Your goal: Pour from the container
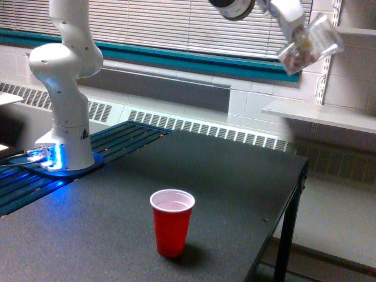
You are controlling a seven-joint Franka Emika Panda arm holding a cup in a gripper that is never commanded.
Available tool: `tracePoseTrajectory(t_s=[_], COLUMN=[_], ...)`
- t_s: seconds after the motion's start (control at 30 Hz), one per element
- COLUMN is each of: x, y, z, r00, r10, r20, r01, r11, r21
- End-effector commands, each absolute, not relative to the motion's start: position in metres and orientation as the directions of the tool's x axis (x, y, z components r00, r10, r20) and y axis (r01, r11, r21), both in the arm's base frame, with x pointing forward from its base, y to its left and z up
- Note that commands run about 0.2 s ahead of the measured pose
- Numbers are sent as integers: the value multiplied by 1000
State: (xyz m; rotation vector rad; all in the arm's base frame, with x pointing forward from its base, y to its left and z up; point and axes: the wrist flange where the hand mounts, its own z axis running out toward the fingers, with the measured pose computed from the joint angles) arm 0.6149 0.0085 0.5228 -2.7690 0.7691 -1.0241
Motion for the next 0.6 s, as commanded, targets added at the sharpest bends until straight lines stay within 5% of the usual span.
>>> tracePoseTrajectory(t_s=[0.03, 0.6], x=[591, 525], y=[-40, -113], z=[517, 458], r00=[628, 660], r10=[-494, -518], r20=[601, 544], r01=[-463, -541], r11=[-858, -830], r21=[-223, -134])
